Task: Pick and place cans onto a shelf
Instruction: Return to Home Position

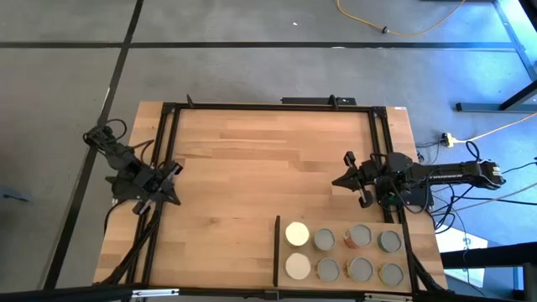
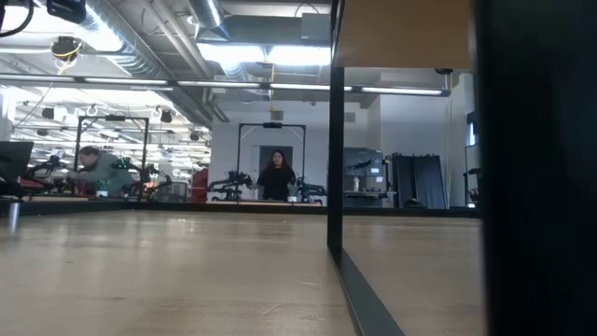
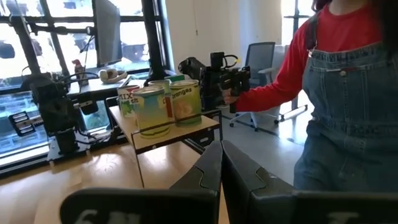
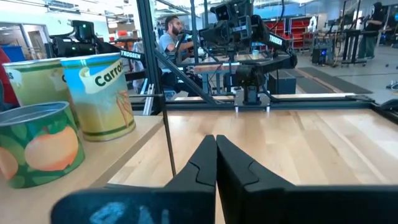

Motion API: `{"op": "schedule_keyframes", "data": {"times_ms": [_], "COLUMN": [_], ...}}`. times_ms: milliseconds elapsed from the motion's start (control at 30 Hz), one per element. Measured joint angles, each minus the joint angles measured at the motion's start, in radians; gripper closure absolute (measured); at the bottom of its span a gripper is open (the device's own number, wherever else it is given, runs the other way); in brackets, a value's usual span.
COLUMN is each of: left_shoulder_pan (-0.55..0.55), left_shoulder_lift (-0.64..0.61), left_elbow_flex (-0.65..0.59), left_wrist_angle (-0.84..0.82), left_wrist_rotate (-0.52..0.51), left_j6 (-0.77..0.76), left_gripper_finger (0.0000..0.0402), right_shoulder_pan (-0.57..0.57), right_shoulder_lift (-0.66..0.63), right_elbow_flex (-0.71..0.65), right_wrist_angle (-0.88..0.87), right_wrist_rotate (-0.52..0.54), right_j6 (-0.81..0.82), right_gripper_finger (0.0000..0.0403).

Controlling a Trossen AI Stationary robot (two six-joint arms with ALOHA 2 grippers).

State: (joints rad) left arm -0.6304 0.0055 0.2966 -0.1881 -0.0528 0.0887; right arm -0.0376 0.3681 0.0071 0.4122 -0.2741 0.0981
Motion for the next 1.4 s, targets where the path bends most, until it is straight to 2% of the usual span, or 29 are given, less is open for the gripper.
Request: {"op": "schedule_keyframes", "data": {"times_ms": [133,300,767,900,1067,1300,1400], "left_shoulder_pan": [0.0,0.0,0.0,-0.001,-0.001,0.0,0.0], "left_shoulder_lift": [0.0,0.0,0.0,0.0,0.0,0.0,0.0], "left_elbow_flex": [-0.029,-0.124,-0.286,-0.289,-0.289,-0.289,-0.289], "left_wrist_angle": [0.011,0.131,0.292,0.292,0.284,0.225,0.233], "left_wrist_rotate": [0.006,0.02,0.067,0.076,0.134,0.151,0.15], "left_j6": [0.006,0.01,-0.001,0.0,0.028,0.079,0.08], "left_gripper_finger": [0.0401,0.0401,0.0402,0.0401,0.0401,0.0401,0.0401], "right_shoulder_pan": [0.0,0.0,0.0,0.0,0.0,0.0,0.0], "right_shoulder_lift": [0.0,0.0,0.0,0.001,0.001,0.001,0.001], "right_elbow_flex": [0.0,0.0,0.001,0.001,0.001,0.002,0.002], "right_wrist_angle": [-0.003,-0.004,-0.041,-0.044,-0.07,-0.223,-0.232], "right_wrist_rotate": [0.0,0.0,0.0,-0.001,-0.007,0.028,0.027], "right_j6": [0.003,0.004,0.006,0.006,0.008,0.006,0.13], "right_gripper_finger": [0.0401,0.0401,0.0401,0.0401,0.04,0.0384,0.0382]}}
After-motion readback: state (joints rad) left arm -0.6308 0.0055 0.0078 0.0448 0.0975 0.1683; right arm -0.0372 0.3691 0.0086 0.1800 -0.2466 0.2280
